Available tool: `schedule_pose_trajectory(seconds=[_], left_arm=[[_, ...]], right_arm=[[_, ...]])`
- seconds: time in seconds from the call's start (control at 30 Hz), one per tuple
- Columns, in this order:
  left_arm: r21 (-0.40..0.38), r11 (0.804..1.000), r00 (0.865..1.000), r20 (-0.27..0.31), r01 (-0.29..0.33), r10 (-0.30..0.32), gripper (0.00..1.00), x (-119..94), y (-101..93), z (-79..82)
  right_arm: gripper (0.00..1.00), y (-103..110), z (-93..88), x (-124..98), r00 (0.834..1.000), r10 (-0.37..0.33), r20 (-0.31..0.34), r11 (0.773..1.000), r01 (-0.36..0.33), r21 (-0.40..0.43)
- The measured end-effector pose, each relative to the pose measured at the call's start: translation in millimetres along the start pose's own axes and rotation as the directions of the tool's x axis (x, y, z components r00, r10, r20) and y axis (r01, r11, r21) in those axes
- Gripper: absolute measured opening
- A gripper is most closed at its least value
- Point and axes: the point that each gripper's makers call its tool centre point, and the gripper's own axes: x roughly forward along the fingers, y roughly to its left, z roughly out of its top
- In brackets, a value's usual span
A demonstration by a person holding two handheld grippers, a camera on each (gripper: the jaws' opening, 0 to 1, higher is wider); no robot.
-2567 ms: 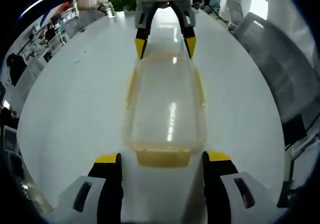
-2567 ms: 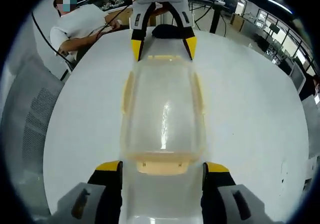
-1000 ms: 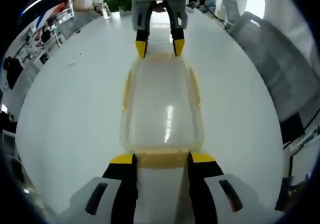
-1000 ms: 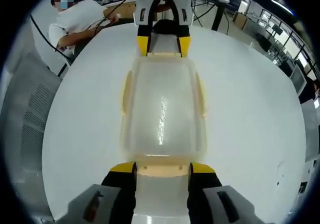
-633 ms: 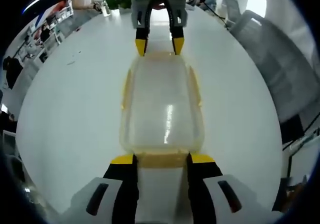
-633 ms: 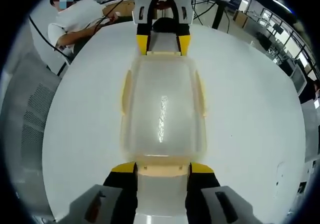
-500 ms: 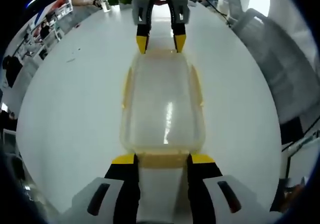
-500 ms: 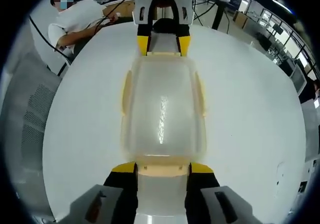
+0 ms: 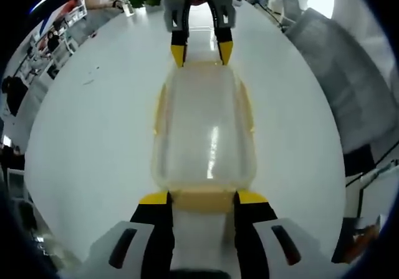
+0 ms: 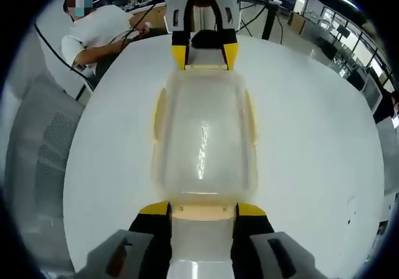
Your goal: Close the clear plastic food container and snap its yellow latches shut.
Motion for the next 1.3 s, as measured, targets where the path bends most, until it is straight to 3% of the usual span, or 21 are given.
schedule_pose_trajectory(seconds=[0.43,1.3], left_arm=[[0.017,1.000,1.000,0.009,-0.025,0.025,0.35,-19.7,5.8,22.8],[0.041,0.997,0.997,0.029,-0.073,0.071,0.35,-27.0,14.8,78.0]], right_arm=[[0.34,-2.3,-1.3,-32.8,0.999,-0.029,0.017,1.000,0.030,-0.005],[0.34,-8.7,-33.6,-79.8,0.997,-0.078,0.019,0.997,0.078,-0.017]])
